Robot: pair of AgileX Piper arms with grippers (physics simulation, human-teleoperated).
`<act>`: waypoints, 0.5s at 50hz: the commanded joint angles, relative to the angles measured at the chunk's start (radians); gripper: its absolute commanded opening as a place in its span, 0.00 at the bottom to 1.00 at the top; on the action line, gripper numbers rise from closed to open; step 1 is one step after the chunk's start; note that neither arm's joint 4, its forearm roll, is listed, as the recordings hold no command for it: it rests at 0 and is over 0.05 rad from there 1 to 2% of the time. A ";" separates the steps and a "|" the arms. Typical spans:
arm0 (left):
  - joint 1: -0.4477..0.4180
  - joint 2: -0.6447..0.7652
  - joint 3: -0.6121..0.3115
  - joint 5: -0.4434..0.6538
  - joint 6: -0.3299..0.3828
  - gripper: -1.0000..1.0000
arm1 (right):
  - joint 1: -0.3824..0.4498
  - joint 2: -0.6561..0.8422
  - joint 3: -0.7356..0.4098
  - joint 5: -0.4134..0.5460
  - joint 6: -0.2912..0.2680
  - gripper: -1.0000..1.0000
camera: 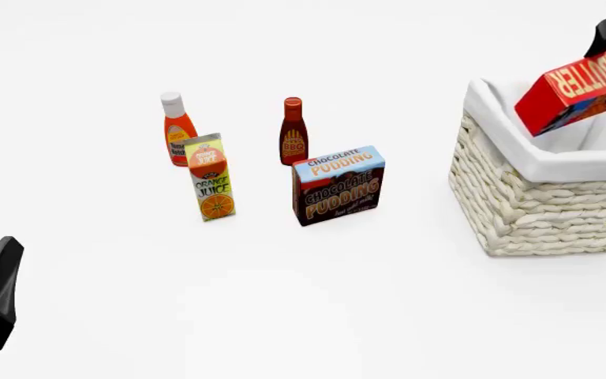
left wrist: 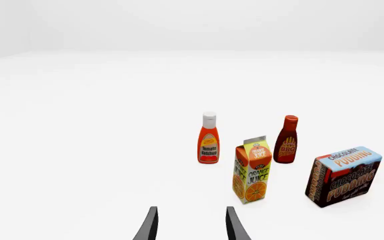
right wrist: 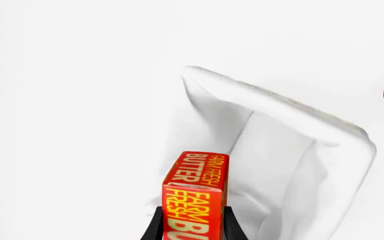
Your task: Pick the butter and place it in the basket.
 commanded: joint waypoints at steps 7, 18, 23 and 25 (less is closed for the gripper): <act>0.000 0.000 0.000 0.000 0.000 1.00 | -0.022 0.033 -0.036 -0.025 0.019 0.00; 0.000 0.000 0.000 0.000 0.000 1.00 | -0.030 0.036 -0.029 -0.036 0.018 0.00; 0.000 0.000 0.000 0.000 0.000 1.00 | -0.038 0.026 -0.005 -0.046 0.016 0.00; 0.000 0.000 0.000 0.000 0.000 1.00 | -0.041 0.023 0.001 -0.048 0.015 0.00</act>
